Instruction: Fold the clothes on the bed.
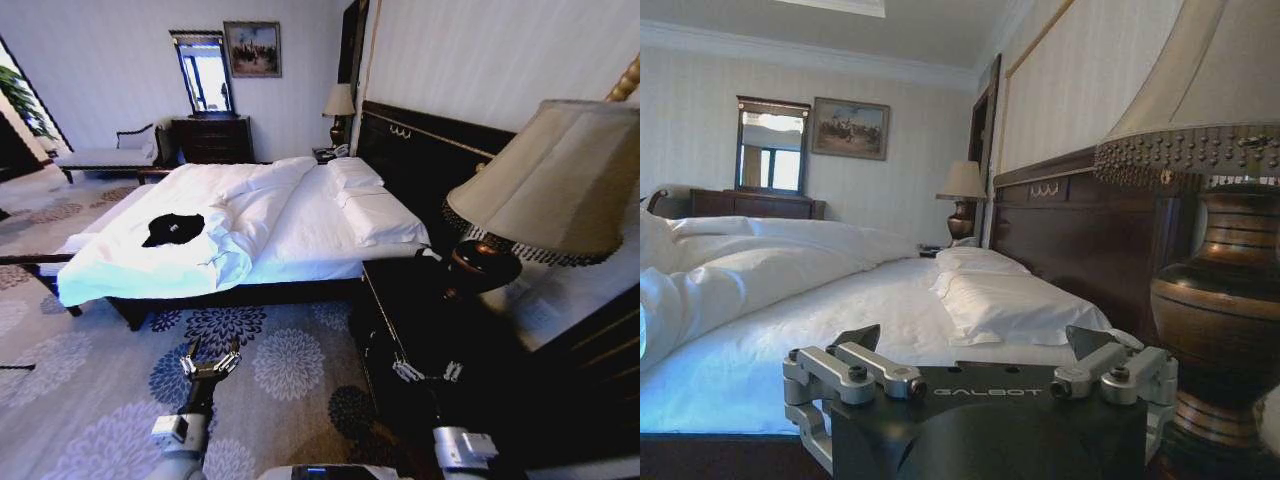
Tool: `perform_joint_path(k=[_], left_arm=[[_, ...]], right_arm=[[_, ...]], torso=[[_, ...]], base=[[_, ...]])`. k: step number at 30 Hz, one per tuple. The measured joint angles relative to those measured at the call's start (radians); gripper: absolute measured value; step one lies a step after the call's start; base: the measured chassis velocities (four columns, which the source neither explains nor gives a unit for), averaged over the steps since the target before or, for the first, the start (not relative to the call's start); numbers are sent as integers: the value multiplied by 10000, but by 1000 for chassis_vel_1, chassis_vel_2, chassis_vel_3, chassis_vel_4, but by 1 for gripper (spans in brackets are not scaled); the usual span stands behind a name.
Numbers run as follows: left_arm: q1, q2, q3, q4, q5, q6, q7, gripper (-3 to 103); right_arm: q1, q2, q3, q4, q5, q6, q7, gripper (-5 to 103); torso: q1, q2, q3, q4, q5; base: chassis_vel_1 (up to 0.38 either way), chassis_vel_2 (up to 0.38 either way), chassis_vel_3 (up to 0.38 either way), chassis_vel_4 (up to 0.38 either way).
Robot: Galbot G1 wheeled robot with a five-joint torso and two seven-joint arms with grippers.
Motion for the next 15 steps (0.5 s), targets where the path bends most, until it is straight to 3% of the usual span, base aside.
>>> perform_joint_path(k=[15], left_arm=[[59,23,149,2,205,45,-29,100]], right_arm=[[104,-54,61,-28,126,4,0,100]], torso=[[0,0,0,1,0]], base=[[-24,29,35,-27]])
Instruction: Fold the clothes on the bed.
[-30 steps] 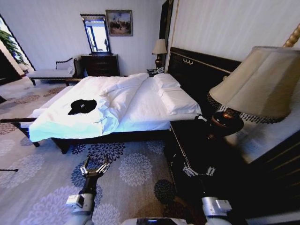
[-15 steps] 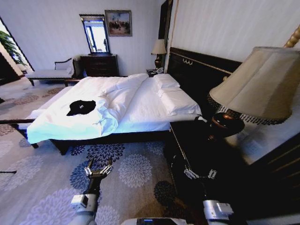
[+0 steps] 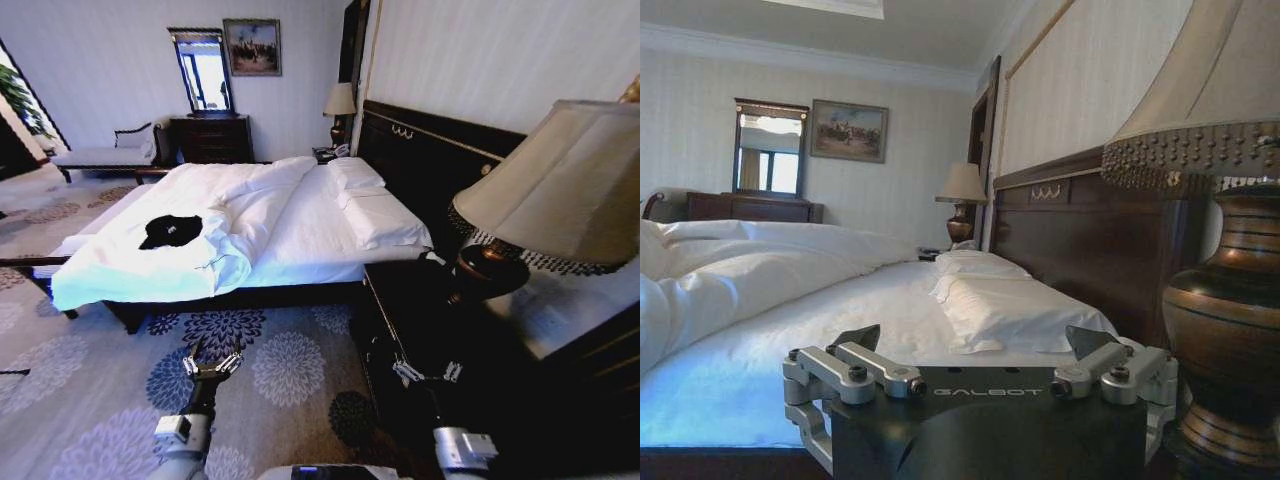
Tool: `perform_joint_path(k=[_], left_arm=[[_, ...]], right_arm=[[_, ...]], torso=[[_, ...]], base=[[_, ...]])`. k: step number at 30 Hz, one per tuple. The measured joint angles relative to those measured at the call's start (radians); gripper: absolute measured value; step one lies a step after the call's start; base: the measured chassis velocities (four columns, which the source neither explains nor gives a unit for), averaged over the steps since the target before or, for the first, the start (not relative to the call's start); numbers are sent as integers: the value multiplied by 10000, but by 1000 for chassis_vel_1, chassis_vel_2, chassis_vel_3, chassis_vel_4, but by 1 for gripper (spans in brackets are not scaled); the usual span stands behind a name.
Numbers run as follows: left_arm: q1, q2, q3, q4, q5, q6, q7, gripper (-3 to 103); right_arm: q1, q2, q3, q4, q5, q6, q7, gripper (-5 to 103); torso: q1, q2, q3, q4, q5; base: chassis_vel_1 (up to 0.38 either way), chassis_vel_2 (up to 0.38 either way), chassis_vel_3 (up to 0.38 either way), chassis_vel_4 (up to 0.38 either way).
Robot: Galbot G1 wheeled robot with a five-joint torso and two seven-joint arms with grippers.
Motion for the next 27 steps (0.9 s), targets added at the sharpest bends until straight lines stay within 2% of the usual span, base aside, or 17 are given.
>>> perform_joint_path(k=[12,27], left_arm=[[98,4,258,40,459,4,-9,100],[112,4,248,104,509,-7,-5,100]], right_arm=[[143,-153,-95,-128,97,-21,-10,100],[316,-43,-183,-222,220,-95,-41,100]], torso=[[0,0,0,-1,0],[0,0,0,0,-1]], base=[[-29,21,23,-20],[-33,32,32,-36]])
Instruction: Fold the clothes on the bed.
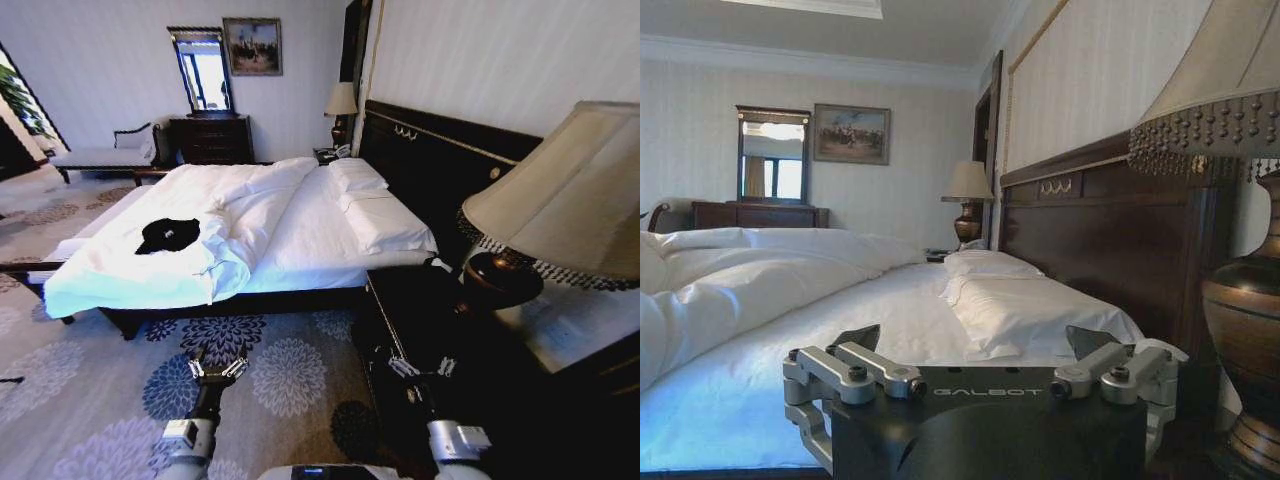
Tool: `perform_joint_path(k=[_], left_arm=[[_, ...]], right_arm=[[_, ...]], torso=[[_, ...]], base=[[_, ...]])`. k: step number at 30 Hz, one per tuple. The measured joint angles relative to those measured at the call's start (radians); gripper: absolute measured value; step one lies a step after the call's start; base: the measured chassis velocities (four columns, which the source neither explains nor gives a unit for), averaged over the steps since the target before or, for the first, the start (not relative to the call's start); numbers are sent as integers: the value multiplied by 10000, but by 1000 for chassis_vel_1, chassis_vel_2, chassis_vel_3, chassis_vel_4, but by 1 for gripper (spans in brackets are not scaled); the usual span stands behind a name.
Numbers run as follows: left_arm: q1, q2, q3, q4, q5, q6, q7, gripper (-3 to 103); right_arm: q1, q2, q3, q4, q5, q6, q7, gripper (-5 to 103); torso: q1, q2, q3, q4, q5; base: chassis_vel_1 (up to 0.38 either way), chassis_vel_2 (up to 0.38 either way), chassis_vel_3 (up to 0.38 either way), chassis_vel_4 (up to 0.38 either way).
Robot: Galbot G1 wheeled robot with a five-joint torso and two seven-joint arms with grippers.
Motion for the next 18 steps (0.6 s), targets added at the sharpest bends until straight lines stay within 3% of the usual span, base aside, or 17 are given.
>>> perform_joint_path(k=[18], left_arm=[[-6,20,-126,-50,-113,2,146,100]], right_arm=[[13,85,-137,-50,-52,11,-24,100]], torso=[[0,0,0,0,1]], base=[[-42,39,39,-42]])
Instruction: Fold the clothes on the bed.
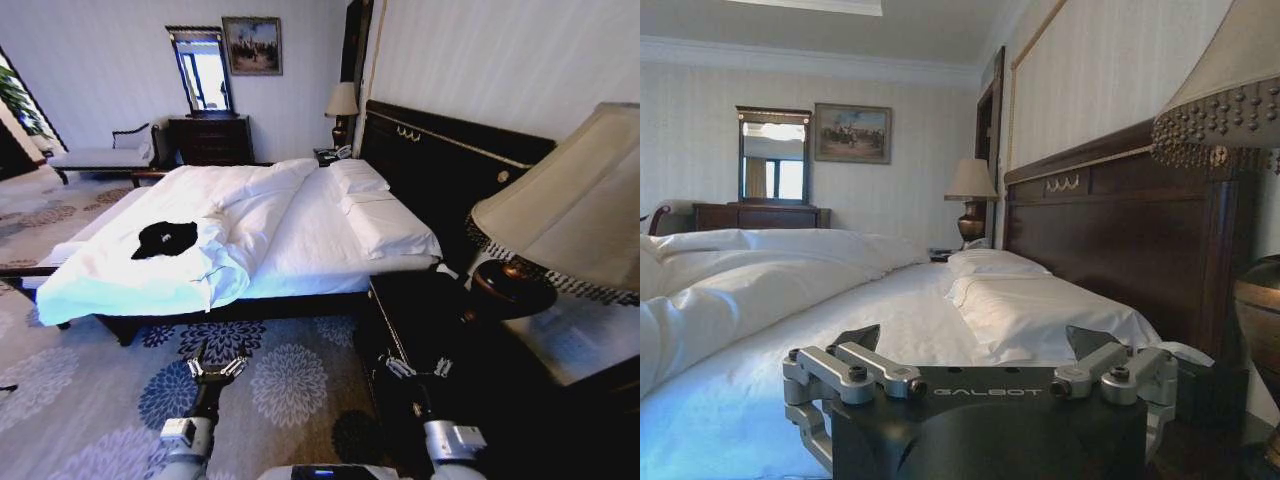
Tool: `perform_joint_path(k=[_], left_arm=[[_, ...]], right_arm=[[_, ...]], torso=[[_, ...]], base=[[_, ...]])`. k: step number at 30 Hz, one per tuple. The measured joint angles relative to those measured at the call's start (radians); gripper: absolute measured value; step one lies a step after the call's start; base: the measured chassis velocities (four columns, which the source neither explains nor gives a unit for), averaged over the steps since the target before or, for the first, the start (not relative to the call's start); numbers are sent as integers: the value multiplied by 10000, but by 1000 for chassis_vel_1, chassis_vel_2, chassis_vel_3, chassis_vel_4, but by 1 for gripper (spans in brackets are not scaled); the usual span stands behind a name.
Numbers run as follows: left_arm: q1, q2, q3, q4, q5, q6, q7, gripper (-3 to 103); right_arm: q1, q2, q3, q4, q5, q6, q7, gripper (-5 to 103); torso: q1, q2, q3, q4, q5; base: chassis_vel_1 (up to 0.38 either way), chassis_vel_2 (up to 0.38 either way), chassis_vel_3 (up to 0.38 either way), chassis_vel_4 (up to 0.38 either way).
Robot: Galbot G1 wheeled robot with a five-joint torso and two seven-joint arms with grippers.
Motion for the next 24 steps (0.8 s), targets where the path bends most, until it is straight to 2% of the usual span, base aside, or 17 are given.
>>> perform_joint_path(k=[24], left_arm=[[-6,86,56,-19,9,-3,93,100]], right_arm=[[-25,7,-12,5,-6,46,-59,100]], torso=[[0,0,0,1,0]], base=[[-61,57,57,-53]])
